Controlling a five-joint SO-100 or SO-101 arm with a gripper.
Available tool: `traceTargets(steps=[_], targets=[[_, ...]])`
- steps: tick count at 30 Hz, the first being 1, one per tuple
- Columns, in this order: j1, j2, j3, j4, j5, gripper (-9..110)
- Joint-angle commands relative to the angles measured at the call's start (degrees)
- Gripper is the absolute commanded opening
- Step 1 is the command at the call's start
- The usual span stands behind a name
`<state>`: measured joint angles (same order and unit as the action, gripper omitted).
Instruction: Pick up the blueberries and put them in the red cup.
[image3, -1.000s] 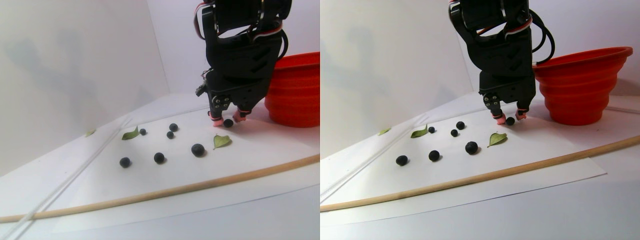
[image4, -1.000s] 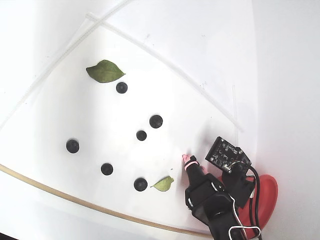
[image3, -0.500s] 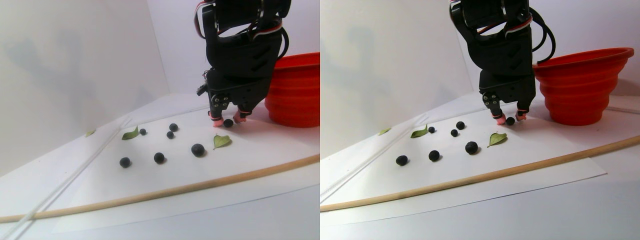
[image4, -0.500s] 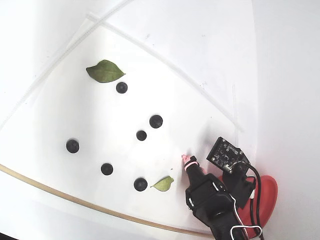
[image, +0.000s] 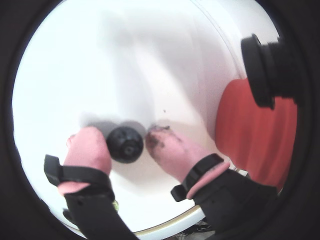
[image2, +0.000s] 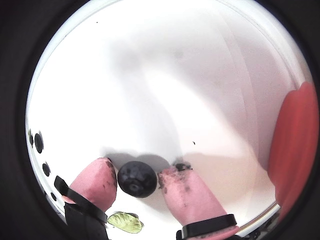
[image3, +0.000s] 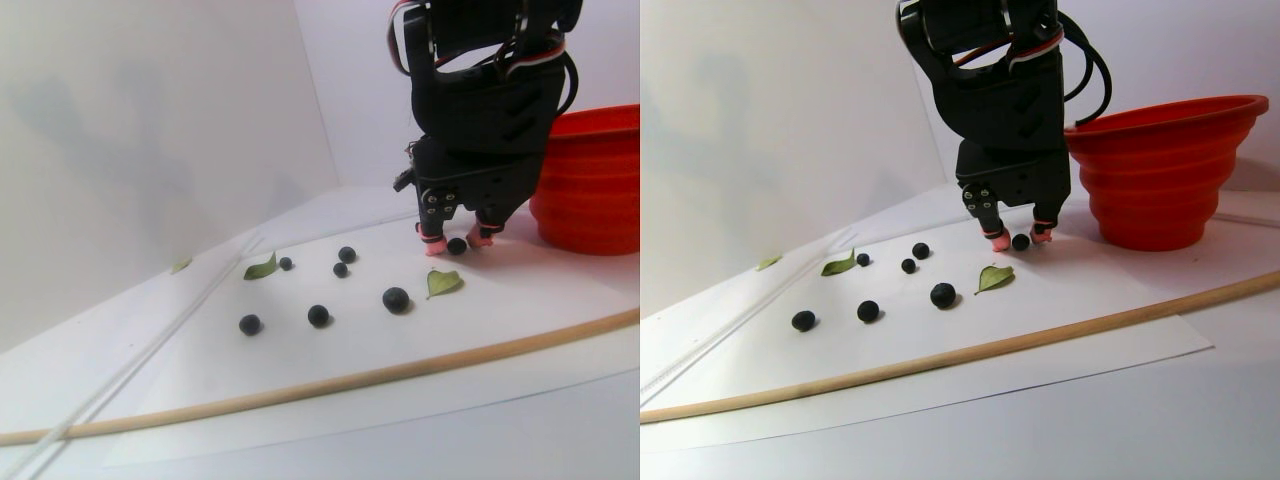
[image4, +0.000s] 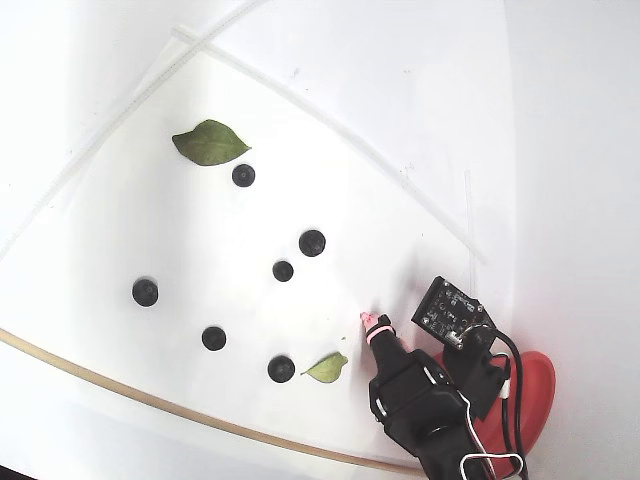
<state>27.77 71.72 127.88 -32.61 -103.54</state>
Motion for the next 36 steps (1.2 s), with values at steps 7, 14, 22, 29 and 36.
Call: traceTargets(steps=[7,14,22,29,36], targets=[[0.00,3.96,-0.09,0.18,-0.09,13],[-0.35,5.71,0.44,0.70,-0.18,12],[-0.79,9.40,1.41,1.67,-0.53,12],[-1.14,12.39,1.85,3.16,-0.53,12],[-1.49,16.52,3.16,5.45,-0.70,12]])
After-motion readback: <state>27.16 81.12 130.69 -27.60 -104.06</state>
